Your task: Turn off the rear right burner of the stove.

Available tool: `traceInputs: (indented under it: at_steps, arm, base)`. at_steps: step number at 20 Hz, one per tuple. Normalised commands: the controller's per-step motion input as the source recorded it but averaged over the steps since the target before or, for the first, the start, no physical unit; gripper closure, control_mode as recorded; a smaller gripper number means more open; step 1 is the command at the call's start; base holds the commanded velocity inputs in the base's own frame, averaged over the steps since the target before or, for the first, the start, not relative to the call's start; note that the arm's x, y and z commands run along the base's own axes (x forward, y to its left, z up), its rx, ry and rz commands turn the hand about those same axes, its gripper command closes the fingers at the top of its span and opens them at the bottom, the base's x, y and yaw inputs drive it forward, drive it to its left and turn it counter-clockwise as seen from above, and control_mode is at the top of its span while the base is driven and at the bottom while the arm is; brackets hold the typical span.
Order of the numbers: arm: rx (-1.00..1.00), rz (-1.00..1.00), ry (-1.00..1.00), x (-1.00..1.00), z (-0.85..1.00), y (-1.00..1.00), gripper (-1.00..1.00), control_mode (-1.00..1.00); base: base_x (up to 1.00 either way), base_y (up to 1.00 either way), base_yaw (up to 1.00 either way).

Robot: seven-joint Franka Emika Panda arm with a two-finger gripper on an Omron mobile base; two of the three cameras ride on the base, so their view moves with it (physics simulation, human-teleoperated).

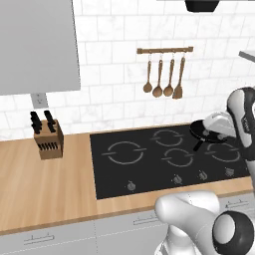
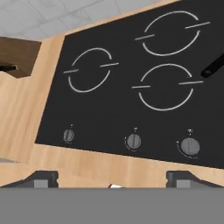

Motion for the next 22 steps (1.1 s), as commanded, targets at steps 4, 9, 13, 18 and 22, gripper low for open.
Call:
traceInputs:
  at_steps: [4, 9, 13, 18, 22]
  arm:
    - [0.0, 0.1, -0.07, -0.88, -0.32, -1.0, -1.0, -1.0]
    - [-0.08, 0.07, -0.07, -0.9, -0.56, -1.0, -1.0, -1.0]
    - [-0.39, -0.06, 0.18, 0.01, -0.96, -0.84, -1.0, -1.0]
    - [-0.15, -0.02, 0.0, 0.6, -0.15, 0.09, -1.0, -1.0]
    - [-0.02, 0.0, -0.01, 0.08, 0.0, 0.04, -1.0, -1.0]
  base:
    - [0.0, 0.0, 0.0]
    - [0.0, 0.0, 0.0]
    - [0.0, 0.0, 0.0]
    - [0.0, 0.0, 0.0]
    - [0.0, 0.0, 0.0]
